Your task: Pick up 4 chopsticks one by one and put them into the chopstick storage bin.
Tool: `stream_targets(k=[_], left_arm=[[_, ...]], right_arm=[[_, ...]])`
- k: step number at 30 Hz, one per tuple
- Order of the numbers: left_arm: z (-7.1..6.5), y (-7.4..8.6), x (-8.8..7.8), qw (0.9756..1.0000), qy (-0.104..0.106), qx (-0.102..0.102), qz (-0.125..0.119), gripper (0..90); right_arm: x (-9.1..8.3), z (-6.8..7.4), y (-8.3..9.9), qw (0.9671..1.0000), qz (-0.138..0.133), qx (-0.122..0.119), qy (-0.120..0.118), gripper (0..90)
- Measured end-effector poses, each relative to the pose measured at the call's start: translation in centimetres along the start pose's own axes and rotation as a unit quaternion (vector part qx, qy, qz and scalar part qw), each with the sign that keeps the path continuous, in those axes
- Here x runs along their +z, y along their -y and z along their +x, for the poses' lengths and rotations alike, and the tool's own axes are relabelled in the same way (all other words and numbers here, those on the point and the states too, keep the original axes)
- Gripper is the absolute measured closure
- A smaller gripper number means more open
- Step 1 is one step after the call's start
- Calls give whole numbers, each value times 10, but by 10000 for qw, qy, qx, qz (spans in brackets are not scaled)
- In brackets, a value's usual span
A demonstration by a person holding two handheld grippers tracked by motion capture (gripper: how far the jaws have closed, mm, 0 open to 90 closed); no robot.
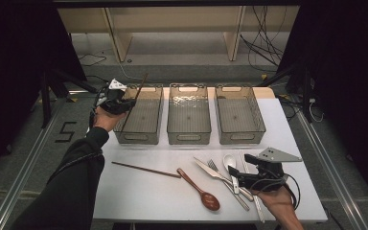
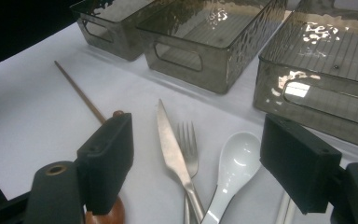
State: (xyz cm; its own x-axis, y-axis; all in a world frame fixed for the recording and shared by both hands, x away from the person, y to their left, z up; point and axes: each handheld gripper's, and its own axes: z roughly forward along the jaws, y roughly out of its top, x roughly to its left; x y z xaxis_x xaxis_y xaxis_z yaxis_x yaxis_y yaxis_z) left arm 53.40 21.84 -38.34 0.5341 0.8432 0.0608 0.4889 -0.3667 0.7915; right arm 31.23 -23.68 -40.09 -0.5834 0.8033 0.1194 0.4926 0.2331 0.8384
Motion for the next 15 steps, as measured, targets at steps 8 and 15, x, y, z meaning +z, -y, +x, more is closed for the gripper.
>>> stream_targets(k=[8,15], left_arm=[[-2,1,-3,9996,-155,-176,167,620],[-18,-1,-27,9993,243,-133,241,407]], right_arm=[[-1,0,0,10000,-10,-4,-4,267],[-1,0,0,10000,-5,-4,0,266]])
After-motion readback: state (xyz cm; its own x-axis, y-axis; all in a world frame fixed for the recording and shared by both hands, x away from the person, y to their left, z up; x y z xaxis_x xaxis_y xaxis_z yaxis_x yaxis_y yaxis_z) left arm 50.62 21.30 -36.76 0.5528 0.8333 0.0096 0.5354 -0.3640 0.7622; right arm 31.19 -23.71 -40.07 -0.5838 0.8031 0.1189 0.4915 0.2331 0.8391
